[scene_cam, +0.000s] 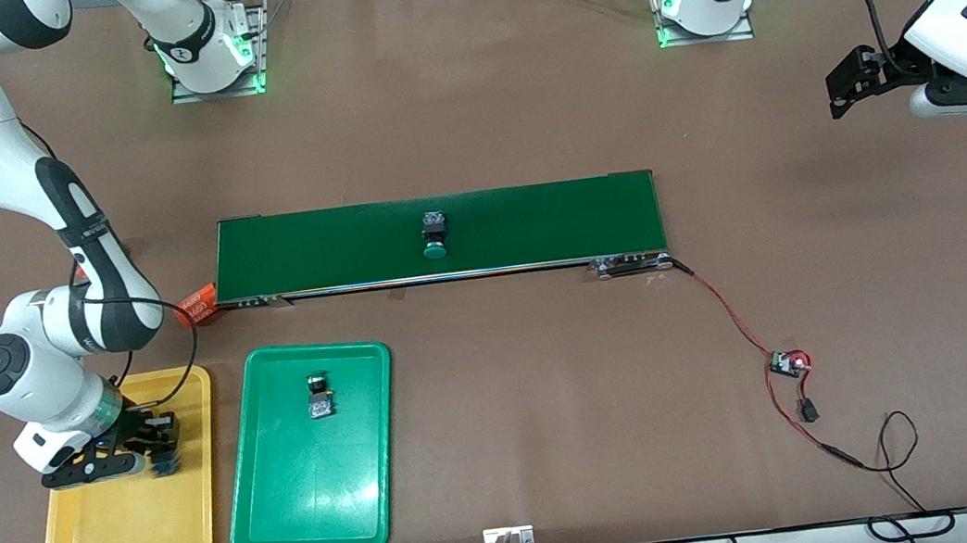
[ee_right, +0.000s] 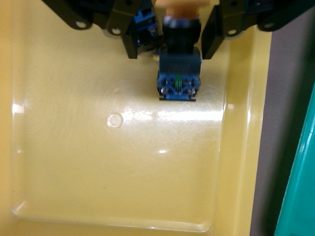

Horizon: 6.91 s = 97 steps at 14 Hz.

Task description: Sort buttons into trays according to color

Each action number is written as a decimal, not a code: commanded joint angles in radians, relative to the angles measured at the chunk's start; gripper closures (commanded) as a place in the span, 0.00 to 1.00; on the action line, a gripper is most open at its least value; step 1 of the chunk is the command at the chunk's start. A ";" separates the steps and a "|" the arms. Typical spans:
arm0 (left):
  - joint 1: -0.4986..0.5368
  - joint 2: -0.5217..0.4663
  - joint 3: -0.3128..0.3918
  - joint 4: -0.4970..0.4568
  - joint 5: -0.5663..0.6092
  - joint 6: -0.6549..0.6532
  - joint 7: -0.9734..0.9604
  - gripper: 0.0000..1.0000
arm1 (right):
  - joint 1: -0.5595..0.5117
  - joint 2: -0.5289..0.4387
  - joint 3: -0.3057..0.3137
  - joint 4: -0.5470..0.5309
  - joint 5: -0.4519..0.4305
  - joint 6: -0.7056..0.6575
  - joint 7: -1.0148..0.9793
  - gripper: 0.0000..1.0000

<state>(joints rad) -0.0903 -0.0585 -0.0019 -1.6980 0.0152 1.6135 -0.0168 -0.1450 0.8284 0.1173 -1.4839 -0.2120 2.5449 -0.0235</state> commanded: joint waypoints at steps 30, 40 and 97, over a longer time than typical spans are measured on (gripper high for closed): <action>0.012 0.042 0.006 0.092 0.031 -0.018 -0.003 0.00 | 0.418 -0.557 0.136 -0.526 0.158 -0.282 0.639 0.00; 0.014 0.042 0.006 0.092 0.031 -0.020 -0.002 0.00 | 0.446 -0.529 0.137 -0.641 0.155 -0.155 0.637 0.00; 0.012 0.042 -0.001 0.092 0.031 -0.032 -0.009 0.00 | 0.231 -0.345 -0.033 0.019 0.154 -0.475 0.134 0.00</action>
<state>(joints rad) -0.0799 -0.0315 0.0030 -1.6377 0.0266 1.6054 -0.0169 0.1031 0.6264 0.0895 -1.3736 -0.0686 2.1653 0.1127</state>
